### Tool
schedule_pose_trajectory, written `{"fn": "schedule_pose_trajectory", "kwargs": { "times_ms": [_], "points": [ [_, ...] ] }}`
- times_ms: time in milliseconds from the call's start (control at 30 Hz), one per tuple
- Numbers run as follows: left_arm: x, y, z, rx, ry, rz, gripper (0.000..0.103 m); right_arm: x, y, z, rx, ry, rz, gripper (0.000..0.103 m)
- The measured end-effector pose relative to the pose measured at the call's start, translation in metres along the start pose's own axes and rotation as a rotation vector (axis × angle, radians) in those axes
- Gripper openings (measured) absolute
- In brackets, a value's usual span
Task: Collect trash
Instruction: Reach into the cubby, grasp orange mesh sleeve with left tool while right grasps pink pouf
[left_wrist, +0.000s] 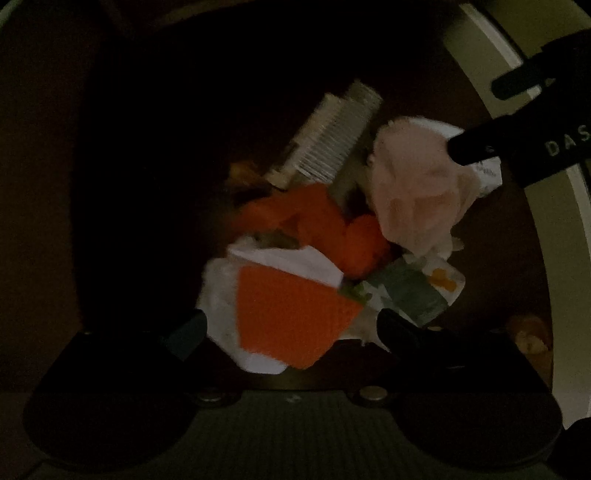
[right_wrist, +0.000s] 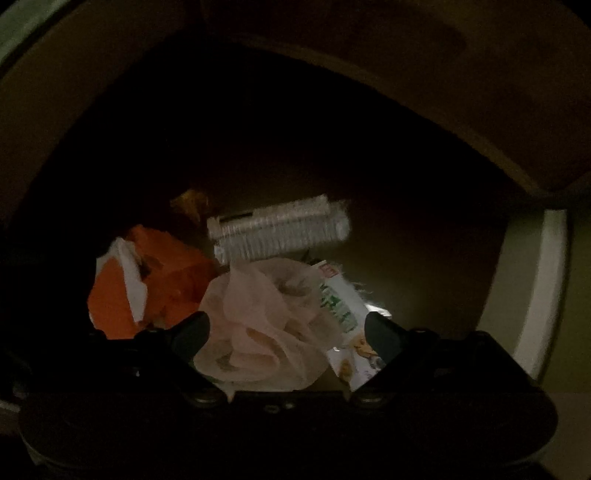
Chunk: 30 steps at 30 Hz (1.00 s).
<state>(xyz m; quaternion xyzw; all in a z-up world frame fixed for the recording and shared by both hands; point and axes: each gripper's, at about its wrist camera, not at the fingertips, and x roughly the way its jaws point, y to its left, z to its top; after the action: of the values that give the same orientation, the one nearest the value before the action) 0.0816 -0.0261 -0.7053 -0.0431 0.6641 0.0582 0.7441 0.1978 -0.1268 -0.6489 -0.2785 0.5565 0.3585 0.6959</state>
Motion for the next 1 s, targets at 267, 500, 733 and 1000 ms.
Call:
{"fn": "schedule_pose_trajectory", "kwargs": {
  "times_ms": [267,500,733,1000],
  "points": [
    [0.051,0.0,-0.006,-0.064,0.077,-0.037,0.086,0.031,0.008,-0.005,-0.026,-0.003,-0.011,0.089],
    [0.066,-0.004,-0.01,-0.073,0.08,-0.046,0.077,0.051,0.012,-0.005,-0.039,0.004,-0.012,0.084],
    [0.078,-0.004,-0.013,-0.093,0.087,-0.056,0.045,0.066,0.016,-0.01,-0.044,0.022,-0.05,0.039],
    [0.063,0.001,-0.019,-0.128,0.063,-0.045,0.01,0.055,0.017,-0.013,-0.01,0.011,-0.03,0.004]
  ]
}}
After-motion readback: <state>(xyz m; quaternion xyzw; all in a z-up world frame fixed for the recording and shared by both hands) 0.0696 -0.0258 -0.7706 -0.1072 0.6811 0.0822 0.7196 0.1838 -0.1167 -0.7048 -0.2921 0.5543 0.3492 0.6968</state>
